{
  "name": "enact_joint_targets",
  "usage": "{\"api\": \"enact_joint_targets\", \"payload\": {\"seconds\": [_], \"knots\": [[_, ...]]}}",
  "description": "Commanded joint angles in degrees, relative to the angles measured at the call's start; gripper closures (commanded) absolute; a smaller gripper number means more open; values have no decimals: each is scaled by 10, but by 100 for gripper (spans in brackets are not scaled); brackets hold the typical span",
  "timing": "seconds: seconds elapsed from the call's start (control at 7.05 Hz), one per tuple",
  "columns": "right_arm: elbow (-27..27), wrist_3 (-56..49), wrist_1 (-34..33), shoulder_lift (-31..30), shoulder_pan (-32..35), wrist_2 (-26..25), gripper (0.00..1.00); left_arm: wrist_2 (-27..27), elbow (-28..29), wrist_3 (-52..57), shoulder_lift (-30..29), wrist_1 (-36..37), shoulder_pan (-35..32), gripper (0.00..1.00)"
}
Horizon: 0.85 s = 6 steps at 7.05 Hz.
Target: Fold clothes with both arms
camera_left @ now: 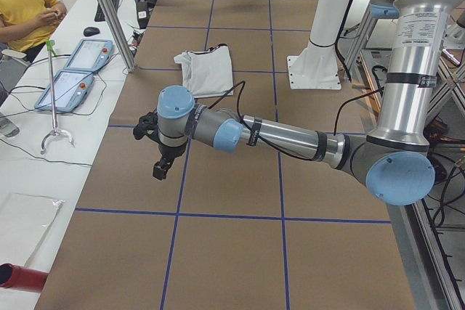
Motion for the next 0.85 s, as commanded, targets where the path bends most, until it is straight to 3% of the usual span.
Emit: {"api": "enact_joint_targets", "payload": {"seconds": [0.0,0.71], "knots": [[7,1,-1,-5,-2,7,0,0,-1,1,0,-4,2,0],[7,53,-1,-8,-2,-4,0,-1,-3,1,-3,-16,2,0]]}}
